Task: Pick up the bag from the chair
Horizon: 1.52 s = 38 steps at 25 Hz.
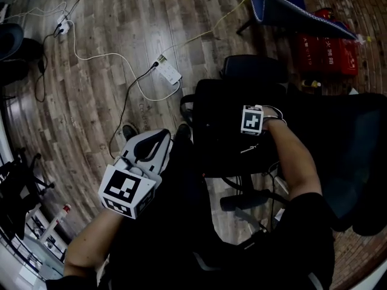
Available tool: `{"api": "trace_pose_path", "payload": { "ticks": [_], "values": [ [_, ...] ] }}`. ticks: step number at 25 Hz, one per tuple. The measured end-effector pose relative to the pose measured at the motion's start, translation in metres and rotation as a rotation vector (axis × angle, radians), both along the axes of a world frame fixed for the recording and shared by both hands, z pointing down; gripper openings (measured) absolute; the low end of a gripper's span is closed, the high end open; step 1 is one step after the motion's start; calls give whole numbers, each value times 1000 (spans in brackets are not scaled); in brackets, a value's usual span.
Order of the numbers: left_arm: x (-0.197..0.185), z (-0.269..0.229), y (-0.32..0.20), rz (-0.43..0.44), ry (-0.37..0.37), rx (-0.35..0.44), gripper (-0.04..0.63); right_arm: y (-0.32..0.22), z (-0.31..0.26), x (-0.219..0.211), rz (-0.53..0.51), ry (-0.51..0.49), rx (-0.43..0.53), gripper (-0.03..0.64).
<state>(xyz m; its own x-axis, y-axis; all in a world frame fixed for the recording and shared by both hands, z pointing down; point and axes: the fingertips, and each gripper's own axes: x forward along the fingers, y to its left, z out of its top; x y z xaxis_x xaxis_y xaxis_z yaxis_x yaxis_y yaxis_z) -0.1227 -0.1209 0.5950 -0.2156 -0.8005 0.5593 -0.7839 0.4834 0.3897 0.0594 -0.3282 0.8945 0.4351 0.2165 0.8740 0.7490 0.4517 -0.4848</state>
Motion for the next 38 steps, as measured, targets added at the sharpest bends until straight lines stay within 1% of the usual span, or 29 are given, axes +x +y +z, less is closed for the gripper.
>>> {"api": "trace_pose_path", "payload": {
  "ticks": [2, 6, 9, 13, 15, 19, 21, 23, 27, 30, 35, 38],
  "values": [
    [-1, -6, -5, 25, -11, 9, 12, 0, -6, 3, 8, -20, 18, 74],
    [-5, -20, -14, 71, -39, 25, 12, 6, -18, 11, 52, -59, 11, 72],
    [-7, -31, -20, 97, -60, 35, 12, 5, -34, 18, 124, -74, 16, 72],
    [-10, -48, -27, 133, -84, 36, 12, 16, -62, 15, 313, -107, -27, 72],
    [-10, -59, -32, 152, -98, 48, 12, 16, -76, 7, 415, -155, -33, 72],
    [-9, -78, -42, 189, -140, 79, 12, 7, -100, -15, 593, -288, -8, 72],
    [-12, -85, -43, 202, -153, 90, 12, 9, -114, -23, 671, -323, -8, 72],
    [-16, -91, -45, 219, -149, 108, 12, 11, -131, -31, 738, -351, -11, 71],
    [-30, -99, -46, 285, -147, 148, 12, 24, -161, -38, 880, -408, -8, 71],
    [-43, -101, -47, 312, -126, 166, 12, 32, -174, -37, 991, -424, 5, 71],
    [-65, -117, -50, 371, -200, 200, 12, 42, -213, -41, 1186, -479, 8, 71],
    [-76, -124, -51, 417, -205, 234, 12, 48, -238, -46, 1324, -524, 15, 71]
  ]
}}
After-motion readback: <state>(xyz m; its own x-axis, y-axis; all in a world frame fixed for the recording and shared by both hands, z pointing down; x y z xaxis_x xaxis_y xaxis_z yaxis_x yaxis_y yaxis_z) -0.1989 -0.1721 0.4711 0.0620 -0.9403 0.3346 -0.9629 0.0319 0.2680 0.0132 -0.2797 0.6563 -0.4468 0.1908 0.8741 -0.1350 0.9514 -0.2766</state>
